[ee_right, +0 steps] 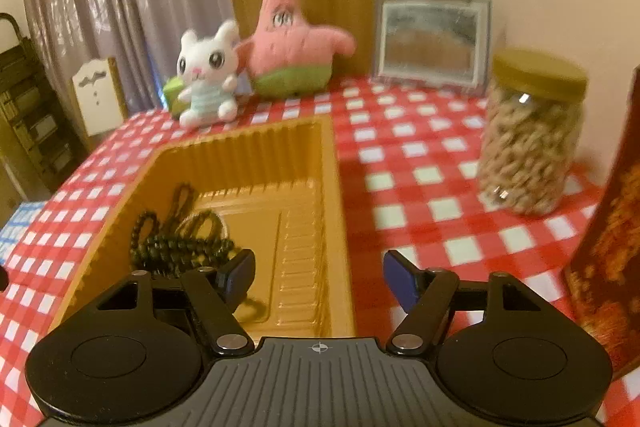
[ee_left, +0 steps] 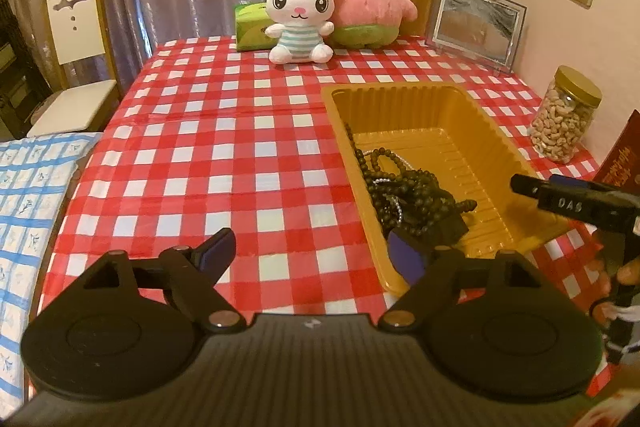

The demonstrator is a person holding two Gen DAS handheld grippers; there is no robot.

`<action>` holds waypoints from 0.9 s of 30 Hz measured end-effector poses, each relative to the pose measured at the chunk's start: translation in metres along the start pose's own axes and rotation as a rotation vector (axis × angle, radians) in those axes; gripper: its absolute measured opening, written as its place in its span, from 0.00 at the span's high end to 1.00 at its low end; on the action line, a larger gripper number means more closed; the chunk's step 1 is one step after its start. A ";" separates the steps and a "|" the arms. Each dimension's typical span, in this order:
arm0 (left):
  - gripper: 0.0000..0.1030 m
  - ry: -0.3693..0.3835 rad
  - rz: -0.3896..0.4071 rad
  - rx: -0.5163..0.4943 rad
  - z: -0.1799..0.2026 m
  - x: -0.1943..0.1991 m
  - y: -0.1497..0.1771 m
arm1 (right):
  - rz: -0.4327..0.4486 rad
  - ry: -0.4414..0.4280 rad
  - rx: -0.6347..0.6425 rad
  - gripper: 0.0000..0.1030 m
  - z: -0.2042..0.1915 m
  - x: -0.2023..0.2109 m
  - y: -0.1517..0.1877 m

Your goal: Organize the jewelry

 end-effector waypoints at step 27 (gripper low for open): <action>0.18 0.089 0.010 0.000 0.003 0.132 0.090 | -0.183 -0.032 -0.025 0.31 -0.095 0.178 0.099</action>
Point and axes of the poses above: each gripper's, at about its wrist camera, not at the fingertips, and x roughly against the way its jaws point, z to its right, y to its underside, the point moved 4 cm from there along -x, roughly the way its jaws point, and after that the axes turned 12 degrees about -x, right-handed, at the moved point
